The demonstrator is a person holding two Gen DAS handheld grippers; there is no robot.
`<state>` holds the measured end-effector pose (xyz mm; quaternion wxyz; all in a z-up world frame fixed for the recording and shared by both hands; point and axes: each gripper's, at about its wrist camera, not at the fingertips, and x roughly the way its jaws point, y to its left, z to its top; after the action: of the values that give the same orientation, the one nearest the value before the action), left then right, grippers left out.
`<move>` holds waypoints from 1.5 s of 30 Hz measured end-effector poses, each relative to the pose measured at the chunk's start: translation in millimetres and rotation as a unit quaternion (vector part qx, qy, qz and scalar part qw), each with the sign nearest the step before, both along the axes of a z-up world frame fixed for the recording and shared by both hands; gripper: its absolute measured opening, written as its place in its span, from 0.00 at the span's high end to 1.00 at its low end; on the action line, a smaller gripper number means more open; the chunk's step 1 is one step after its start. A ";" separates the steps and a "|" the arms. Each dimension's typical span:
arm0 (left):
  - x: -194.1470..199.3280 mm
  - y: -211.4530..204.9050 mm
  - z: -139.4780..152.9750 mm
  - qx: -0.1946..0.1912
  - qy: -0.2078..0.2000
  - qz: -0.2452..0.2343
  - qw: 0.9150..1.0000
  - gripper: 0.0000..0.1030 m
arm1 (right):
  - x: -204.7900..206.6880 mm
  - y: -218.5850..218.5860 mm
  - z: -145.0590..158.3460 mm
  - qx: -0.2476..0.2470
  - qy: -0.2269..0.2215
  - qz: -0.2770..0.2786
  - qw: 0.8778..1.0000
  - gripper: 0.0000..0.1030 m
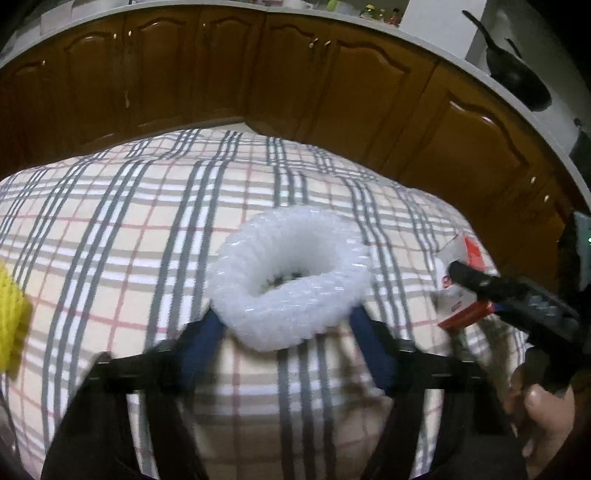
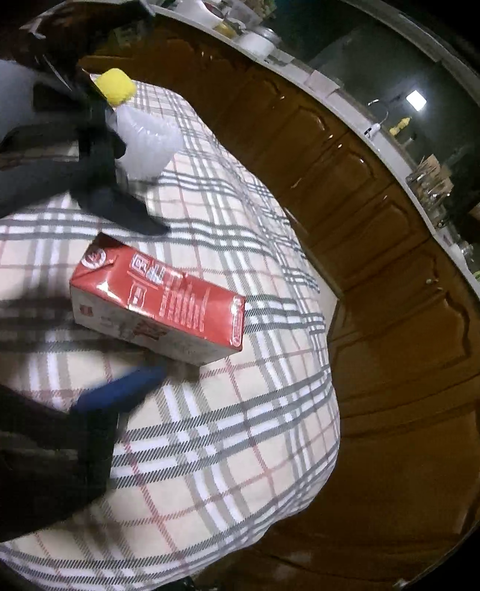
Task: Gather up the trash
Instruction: 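Grasp white foam net sleeve with left tool while right tool grasps red carton, then carry sleeve and carton over the bin and open both tools to drop them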
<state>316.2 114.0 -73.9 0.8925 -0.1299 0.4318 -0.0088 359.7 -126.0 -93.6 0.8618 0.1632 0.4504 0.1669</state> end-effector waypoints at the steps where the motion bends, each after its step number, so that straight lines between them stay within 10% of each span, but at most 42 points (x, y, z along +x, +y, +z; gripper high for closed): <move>1: 0.3 -2.0 0.6 0.000 0.000 -0.003 1.000 0.57 | -4.1 -2.7 2.4 -0.002 -0.007 0.000 1.000 0.58; 6: -9.9 -14.2 11.6 -0.002 -0.015 -0.017 1.000 0.75 | -26.5 -20.2 14.8 0.004 -0.029 0.002 1.000 0.70; 17: -61.6 -70.5 34.4 -0.053 -0.042 -0.075 0.995 0.76 | -104.1 -93.2 31.3 0.023 -0.060 -0.018 0.998 0.70; 45: -94.5 -244.2 64.8 -0.041 -0.058 -0.235 0.969 0.76 | -201.8 -244.1 50.7 0.020 -0.099 -0.150 0.983 0.70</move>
<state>221.8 -130.1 -9.1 0.8827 -0.0601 0.3972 -0.2437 157.9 -370.1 -42.9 0.9140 0.2291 0.3294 0.0601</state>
